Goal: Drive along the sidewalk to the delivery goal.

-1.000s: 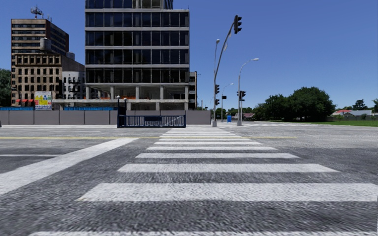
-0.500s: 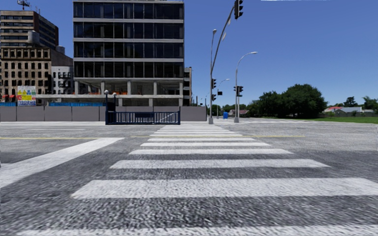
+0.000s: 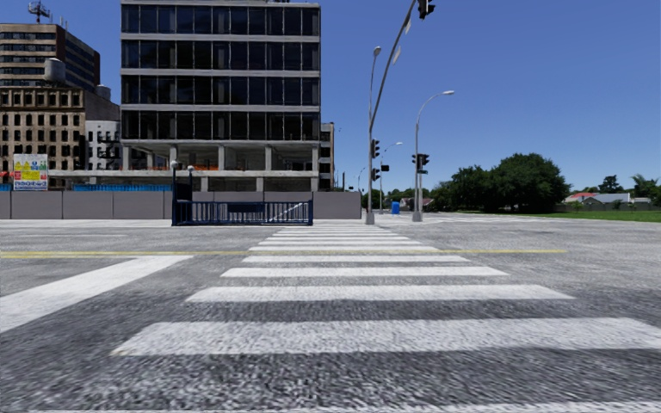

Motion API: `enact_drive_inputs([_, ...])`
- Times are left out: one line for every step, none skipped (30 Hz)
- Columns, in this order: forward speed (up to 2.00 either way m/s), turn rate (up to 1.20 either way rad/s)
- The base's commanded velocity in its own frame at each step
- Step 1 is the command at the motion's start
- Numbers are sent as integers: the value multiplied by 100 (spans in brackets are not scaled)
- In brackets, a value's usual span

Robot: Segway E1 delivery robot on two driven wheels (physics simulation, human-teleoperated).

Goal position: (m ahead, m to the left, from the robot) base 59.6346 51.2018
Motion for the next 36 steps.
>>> enact_drive_inputs([200, 0])
enact_drive_inputs([200, 0])
enact_drive_inputs([200, 0])
enact_drive_inputs([200, 0])
enact_drive_inputs([200, -36])
enact_drive_inputs([200, -85])
enact_drive_inputs([200, -98])
enact_drive_inputs([200, -98])
enact_drive_inputs([200, -97])
enact_drive_inputs([200, -17])
enact_drive_inputs([200, -5])
enact_drive_inputs([200, -5])
enact_drive_inputs([200, -2])
enact_drive_inputs([200, 0])
enact_drive_inputs([200, 0])
enact_drive_inputs([200, 0])
enact_drive_inputs([200, 0])
enact_drive_inputs([200, 0])
enact_drive_inputs([200, 0])
enact_drive_inputs([200, 0])
enact_drive_inputs([200, 0])
enact_drive_inputs([200, 0])
enact_drive_inputs([200, 0])
enact_drive_inputs([200, 0])
enact_drive_inputs([200, 0])
enact_drive_inputs([200, 0])
enact_drive_inputs([200, 0])
enact_drive_inputs([200, 0])
enact_drive_inputs([200, 0])
enact_drive_inputs([200, 0])
enact_drive_inputs([200, 0])
enact_drive_inputs([200, 0])
enact_drive_inputs([200, 0])
enact_drive_inputs([200, 0])
enact_drive_inputs([200, 0])
enact_drive_inputs([200, 0])
